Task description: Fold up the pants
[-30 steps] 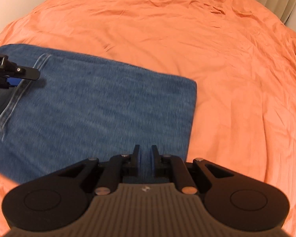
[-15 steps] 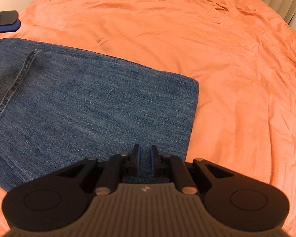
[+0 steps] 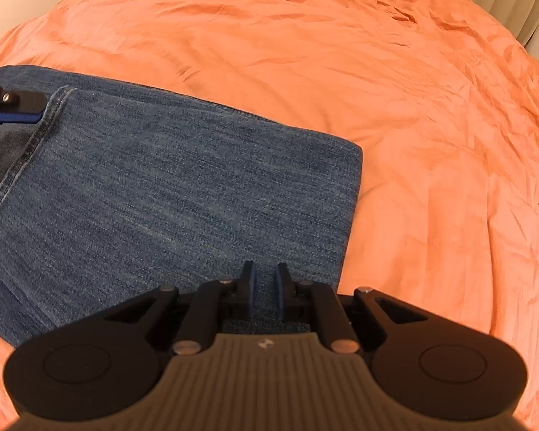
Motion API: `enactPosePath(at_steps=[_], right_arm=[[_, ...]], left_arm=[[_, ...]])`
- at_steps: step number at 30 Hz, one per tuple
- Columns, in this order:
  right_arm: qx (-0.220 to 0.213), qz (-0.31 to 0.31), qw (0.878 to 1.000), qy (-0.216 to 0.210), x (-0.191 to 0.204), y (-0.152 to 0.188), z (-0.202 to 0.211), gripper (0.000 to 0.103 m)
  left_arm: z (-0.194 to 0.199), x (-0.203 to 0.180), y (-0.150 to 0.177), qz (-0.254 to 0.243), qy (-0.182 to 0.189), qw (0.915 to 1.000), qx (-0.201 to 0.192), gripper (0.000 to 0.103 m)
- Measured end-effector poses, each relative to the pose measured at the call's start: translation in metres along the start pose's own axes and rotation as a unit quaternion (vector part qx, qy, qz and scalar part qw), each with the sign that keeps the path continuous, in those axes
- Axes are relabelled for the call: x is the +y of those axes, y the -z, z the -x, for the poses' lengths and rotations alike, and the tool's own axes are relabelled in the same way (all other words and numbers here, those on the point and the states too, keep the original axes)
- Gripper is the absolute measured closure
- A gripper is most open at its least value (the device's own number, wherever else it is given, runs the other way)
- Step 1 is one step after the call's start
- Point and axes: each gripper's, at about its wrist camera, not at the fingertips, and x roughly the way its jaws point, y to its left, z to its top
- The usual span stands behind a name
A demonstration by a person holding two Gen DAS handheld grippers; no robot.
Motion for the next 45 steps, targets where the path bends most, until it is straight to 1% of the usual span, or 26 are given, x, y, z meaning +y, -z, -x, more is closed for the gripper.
enactPosePath(at_steps=[3,4,8,10,11,12,13,14,17,19,21,22,23,25,26,28,29,32,36,39,41,43,44,45], right_arm=[[0.003,0.004,1.0,0.002,0.001,-0.001,0.0,0.094],[0.003,0.003,1.0,0.002,0.0,-0.001,0.0,0.094],[0.004,0.002,1.0,0.006,0.002,-0.001,0.0,0.093],[0.005,0.003,1.0,0.009,0.002,-0.002,0.001,0.088],[0.006,0.002,1.0,0.01,0.001,-0.001,0.002,0.087],[0.007,0.001,1.0,0.011,0.0,-0.001,0.004,0.084],[0.007,0.0,1.0,0.013,-0.001,0.0,0.005,0.081],[0.006,-0.001,1.0,0.016,-0.003,0.0,0.008,0.08],[0.002,-0.001,1.0,0.024,-0.009,0.003,0.015,0.08],[-0.001,0.002,1.0,0.029,-0.014,0.005,0.02,0.08],[-0.006,0.002,1.0,0.031,-0.02,0.007,0.024,0.08],[-0.01,0.001,1.0,0.028,-0.023,0.007,0.025,0.08],[-0.015,0.0,1.0,0.028,-0.026,0.006,0.026,0.08],[-0.026,-0.007,0.999,0.03,-0.029,0.002,0.027,0.081],[-0.032,-0.013,0.999,0.033,-0.031,0.0,0.026,0.082],[-0.046,-0.028,0.998,0.033,-0.035,-0.006,0.025,0.087],[-0.052,-0.034,0.998,0.029,-0.035,-0.01,0.023,0.087],[-0.064,-0.049,0.996,0.03,-0.039,-0.026,0.011,0.09],[-0.046,-0.055,0.997,0.038,-0.041,-0.048,-0.023,0.091],[-0.024,-0.058,0.997,0.043,-0.04,-0.052,-0.046,0.091],[-0.026,-0.053,0.997,0.049,-0.036,-0.051,-0.048,0.091],[-0.028,-0.032,0.998,0.057,-0.03,-0.049,-0.041,0.091],[-0.029,-0.022,0.998,0.057,-0.028,-0.047,-0.035,0.091],[-0.031,-0.014,0.998,0.056,-0.026,-0.044,-0.028,0.091]], left_arm=[[-0.007,-0.004,0.006,-0.025,-0.041,0.9988,0.008,0.069],[-0.009,-0.003,0.006,-0.029,-0.049,0.9983,0.01,0.069],[-0.019,0.002,0.004,-0.017,-0.035,0.9991,0.019,0.068],[-0.024,0.002,0.003,-0.011,-0.035,0.9992,0.014,0.068],[-0.026,0.001,0.002,-0.011,-0.037,0.9992,0.013,0.077],[-0.027,-0.001,0.003,-0.014,-0.037,0.9991,0.014,0.092],[-0.026,-0.004,0.004,-0.018,-0.032,0.9992,0.015,0.092],[-0.02,-0.009,0.006,-0.024,-0.036,0.999,0.006,0.094],[0.002,-0.025,0.007,-0.032,-0.024,0.9991,-0.011,0.096],[0.014,-0.029,0.004,-0.028,-0.03,0.9991,-0.013,0.096],[0.01,-0.025,-0.001,-0.031,-0.05,0.9982,0.001,0.096],[0.003,-0.018,-0.002,-0.026,-0.061,0.9976,0.018,0.096],[-0.007,-0.011,-0.003,-0.015,-0.066,0.997,0.038,0.096],[-0.02,0.002,-0.001,0.002,-0.058,0.9973,0.046,0.096],[-0.025,0.005,0.0,0.003,-0.054,0.9976,0.044,0.096],[-0.031,0.009,0.001,0.005,-0.047,0.9983,0.035,0.095],[-0.032,0.011,0.001,0.005,-0.044,0.9985,0.033,0.094],[-0.033,0.011,0.005,-0.005,-0.048,0.9982,0.035,0.093],[-0.039,0.004,0.006,-0.03,-0.073,0.996,0.041,0.089],[-0.042,-0.004,0.01,-0.051,-0.095,0.9934,0.039,0.087],[-0.038,-0.011,0.012,-0.051,-0.109,0.9921,0.035,0.086],[-0.03,-0.018,0.014,-0.054,-0.125,0.9903,0.025,0.082],[-0.025,-0.022,0.015,-0.054,-0.14,0.9885,0.019,0.074],[-0.019,-0.025,0.017,-0.052,-0.157,0.9862,0.016,0.064]])
